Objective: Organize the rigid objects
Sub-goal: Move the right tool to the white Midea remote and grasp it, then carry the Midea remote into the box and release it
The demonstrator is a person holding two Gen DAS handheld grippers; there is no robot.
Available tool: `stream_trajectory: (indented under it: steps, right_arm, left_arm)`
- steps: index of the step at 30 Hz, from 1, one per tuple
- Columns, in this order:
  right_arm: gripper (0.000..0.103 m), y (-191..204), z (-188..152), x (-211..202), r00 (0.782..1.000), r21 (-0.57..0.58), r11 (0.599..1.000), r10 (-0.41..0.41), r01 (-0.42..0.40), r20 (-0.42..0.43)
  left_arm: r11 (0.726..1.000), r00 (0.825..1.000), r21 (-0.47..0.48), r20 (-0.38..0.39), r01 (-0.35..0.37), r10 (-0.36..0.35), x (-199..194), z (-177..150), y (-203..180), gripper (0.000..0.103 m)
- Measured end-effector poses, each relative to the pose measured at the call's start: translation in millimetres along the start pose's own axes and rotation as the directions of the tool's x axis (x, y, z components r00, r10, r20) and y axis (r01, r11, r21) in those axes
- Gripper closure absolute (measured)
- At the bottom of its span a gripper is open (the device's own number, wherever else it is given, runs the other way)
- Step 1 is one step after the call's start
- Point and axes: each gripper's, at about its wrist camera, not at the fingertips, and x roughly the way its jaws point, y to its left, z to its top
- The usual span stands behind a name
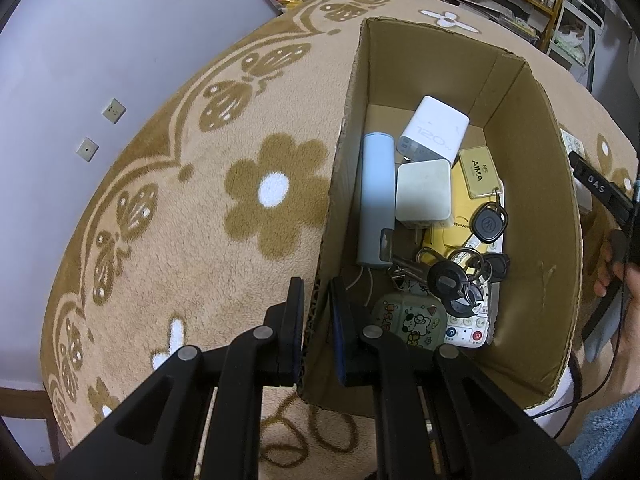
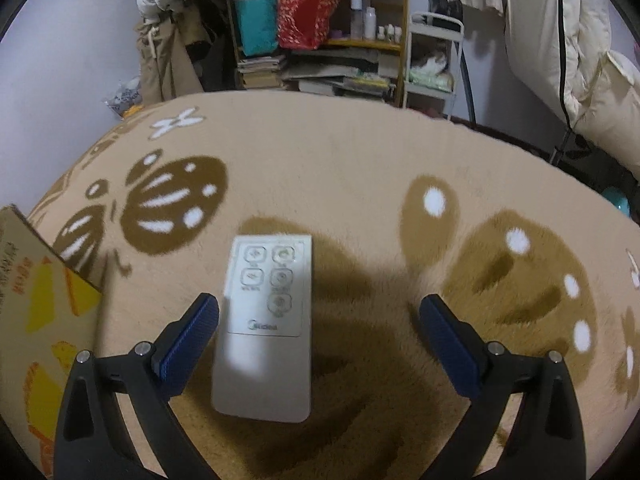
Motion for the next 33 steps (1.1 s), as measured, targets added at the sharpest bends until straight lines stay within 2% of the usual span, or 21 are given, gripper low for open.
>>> stream_trajectory:
  steps: [4,8,11,13,14,15,16,18,23,28,33]
  right_arm:
    - [0.001,-2.6,-1.6,4.2,1.000,0.056,0.998,-0.002,0.002,0.007]
    - [0.002,1.2,-2.8,4.9,1.000,0.031,0.999,0.023,-0.024,0.015]
    - [0.011,4.8,-5.3,12.5,0.999,0.031,0.999,0.046,-0.045,-0.024]
    - [0.014,10.7,-10.0,14.5,1.000,-0.006,1.000,0.019,-0.019,-0.020]
    - [0.024,13.6,-11.2,13.6,1.000,-0.024,1.000,0.015,-0.015,-0.013]
    - [0.043,16.1,-11.0,11.9,1.000,-0.031,0.999,0.028,-0.029,-0.011]
    - [0.052,18.6,-10.0,10.4,0.999,-0.037,0.999,0.033,-0.033,-0.013]
    - [0.052,21.5,-8.7,7.2,1.000,-0.042,0.999,0.009,-0.010,-0.018]
    - [0.052,25.0,-5.4,-0.6,0.999,-0.058,0.997,0.042,-0.042,-0.005]
    - [0.052,25.5,9.6,-29.2,0.992,-0.040,0.994,0.105,-0.102,0.069]
    - [0.052,31.1,28.2,-65.8,0.970,-0.040,0.978,0.209,-0.205,0.123]
  left_arm:
    - [1.000,1.000,-0.008,-0.004,0.002,-0.002,0.4,0.1,1.0,0.091]
    - [1.000,1.000,-0.003,-0.005,-0.002,0.002,1.1,0.5,0.9,0.091]
    - [1.000,1.000,-0.012,-0.007,0.009,-0.009,1.2,0.8,3.0,0.091]
    - [1.000,1.000,-0.013,-0.006,0.010,-0.010,1.4,0.5,3.1,0.091]
    - [1.000,1.000,-0.010,-0.005,0.007,-0.007,1.2,0.3,2.6,0.091]
    - [1.000,1.000,-0.006,-0.004,0.003,-0.003,1.3,0.0,2.1,0.091]
    - [1.000,1.000,-0.005,-0.004,0.002,-0.002,1.0,0.2,1.8,0.091]
    - [1.000,1.000,-0.008,-0.005,0.004,-0.004,0.8,0.1,1.3,0.091]
    - [1.000,1.000,-0.008,-0.004,0.006,-0.006,0.4,0.6,1.3,0.091]
    - [1.000,1.000,-0.007,-0.004,0.005,-0.006,1.0,1.1,1.2,0.091]
    - [1.000,1.000,-0.007,-0.004,0.006,-0.006,0.9,1.0,1.4,0.091]
